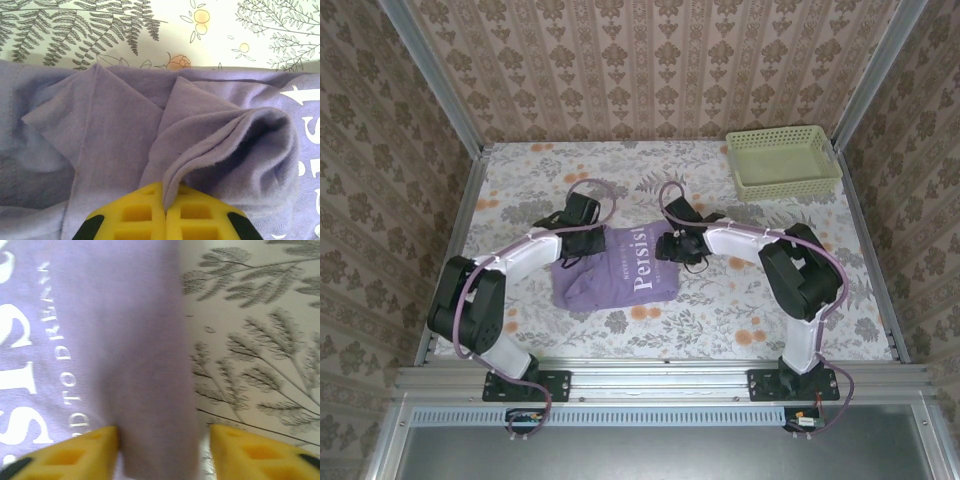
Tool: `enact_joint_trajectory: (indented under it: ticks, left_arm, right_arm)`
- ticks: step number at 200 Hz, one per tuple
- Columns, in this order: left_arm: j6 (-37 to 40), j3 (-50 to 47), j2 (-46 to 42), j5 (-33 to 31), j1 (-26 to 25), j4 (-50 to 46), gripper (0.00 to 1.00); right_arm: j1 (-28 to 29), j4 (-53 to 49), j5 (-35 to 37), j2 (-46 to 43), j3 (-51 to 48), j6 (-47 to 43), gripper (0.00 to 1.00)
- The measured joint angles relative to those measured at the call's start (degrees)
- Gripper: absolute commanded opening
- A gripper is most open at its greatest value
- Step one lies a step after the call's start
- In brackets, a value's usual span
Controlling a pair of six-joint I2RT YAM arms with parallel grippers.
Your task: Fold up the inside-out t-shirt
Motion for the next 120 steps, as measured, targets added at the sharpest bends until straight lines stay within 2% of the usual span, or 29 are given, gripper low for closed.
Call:
enact_joint_trajectory:
  ticks: [36,56,83,120]
  left_arm:
    - [-0.02,-1.07,-2.60,2.12,0.09,0.31,0.00]
    - [-0.07,-1.22,-3.61,2.97,0.33,0.42,0.00]
    - [-1.51,-2.86,-8.35,3.58,0.74,-0.04,0.00]
    - [-4.17,-3.28,-16.37,3.39,2.56,-2.67,0.00]
  right_arm:
    - [1.25,-0.28,0.15,0.26,1.05,-1.11,0.13]
    - [2.14,-1.97,1.86,0.24,2.01,-2.08,0.04]
    - [4.68,-7.52,7.58,-0.20,5.44,-3.69,0.01]
    - [8.96,-17.84,17.03,-1.81,13.25,-5.95,0.02]
